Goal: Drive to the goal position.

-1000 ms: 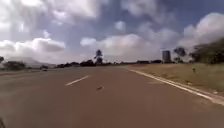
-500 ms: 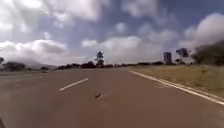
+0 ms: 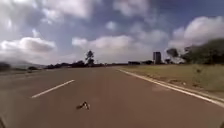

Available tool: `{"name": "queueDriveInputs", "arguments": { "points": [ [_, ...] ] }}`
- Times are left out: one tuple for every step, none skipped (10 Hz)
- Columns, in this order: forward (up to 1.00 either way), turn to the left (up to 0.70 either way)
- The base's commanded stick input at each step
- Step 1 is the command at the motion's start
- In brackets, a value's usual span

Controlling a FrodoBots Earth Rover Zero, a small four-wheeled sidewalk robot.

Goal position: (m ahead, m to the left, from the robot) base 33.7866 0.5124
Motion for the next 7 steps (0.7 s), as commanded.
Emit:
{"name": "queueDriveInputs", "arguments": {
  "points": [
    [1.0, 0.0],
    [1.0, 0.0],
    [1.0, 0.0],
    [1.0, 0.0],
    [1.0, 0.0],
    [1.0, 0.0],
    [1.0, 0.0]
  ]
}}
